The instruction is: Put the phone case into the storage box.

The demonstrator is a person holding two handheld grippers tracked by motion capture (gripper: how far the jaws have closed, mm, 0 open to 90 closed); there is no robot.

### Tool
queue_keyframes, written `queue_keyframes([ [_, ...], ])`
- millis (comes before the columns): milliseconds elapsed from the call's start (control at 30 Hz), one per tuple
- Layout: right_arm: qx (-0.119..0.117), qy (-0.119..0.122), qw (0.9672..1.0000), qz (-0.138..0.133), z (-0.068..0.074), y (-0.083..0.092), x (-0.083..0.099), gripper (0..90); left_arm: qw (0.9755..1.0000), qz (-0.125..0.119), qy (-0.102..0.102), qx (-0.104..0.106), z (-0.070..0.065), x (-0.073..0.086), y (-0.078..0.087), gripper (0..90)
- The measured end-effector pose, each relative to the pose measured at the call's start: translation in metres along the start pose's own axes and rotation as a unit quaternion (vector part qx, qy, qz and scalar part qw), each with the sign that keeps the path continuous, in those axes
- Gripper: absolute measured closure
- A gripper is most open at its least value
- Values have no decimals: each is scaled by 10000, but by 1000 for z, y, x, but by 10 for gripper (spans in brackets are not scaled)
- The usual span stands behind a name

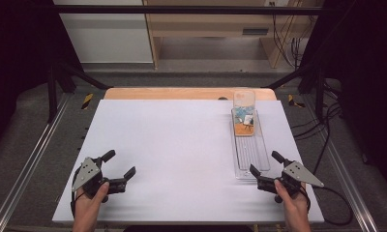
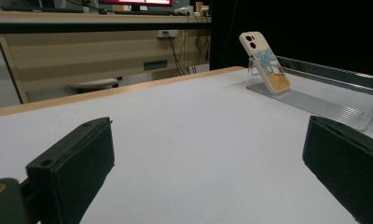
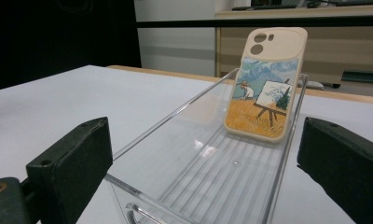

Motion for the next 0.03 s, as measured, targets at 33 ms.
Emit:
queue_keyframes([
  [33,10,-3,10000,11,-1,0,0,34,10000,-1,19,-7,0,0,1,15],
])
Point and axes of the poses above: each handheld gripper's, and its own axes: y roughly backward along the jaws, x roughly out of its underside, z roughly to its left, the point moved 3 cm from there along -y, roughly forward along the jaws, and after that the axes turned 3 degrees about -x, right-handed, at the moved point
